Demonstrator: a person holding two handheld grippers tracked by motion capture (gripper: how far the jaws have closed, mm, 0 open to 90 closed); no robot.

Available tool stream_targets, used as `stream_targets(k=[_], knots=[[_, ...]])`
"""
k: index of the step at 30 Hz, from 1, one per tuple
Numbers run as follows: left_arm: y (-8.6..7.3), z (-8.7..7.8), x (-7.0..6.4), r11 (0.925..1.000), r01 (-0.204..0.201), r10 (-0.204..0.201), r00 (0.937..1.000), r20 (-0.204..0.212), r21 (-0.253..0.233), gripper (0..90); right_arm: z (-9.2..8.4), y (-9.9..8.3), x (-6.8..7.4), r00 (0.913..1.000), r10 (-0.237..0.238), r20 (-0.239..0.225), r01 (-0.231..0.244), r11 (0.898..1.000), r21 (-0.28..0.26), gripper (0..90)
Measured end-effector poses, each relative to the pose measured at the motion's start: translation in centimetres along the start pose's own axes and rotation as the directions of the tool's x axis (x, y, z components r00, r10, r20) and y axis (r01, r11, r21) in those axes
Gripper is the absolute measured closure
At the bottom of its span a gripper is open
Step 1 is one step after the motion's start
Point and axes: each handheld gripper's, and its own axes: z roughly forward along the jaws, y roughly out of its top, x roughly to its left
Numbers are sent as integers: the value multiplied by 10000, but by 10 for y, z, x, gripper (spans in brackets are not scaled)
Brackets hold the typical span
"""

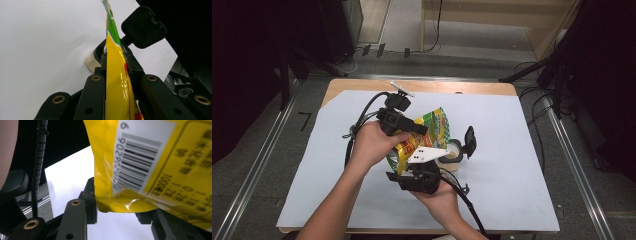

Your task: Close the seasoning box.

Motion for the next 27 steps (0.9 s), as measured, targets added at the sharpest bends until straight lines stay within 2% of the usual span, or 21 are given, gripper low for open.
stream_targets(k=[27], knots=[[0,0,6,9995,320,-319,9992,249,-69,793,-1,2,2,9998,-167,92,167,9998,67,618]])
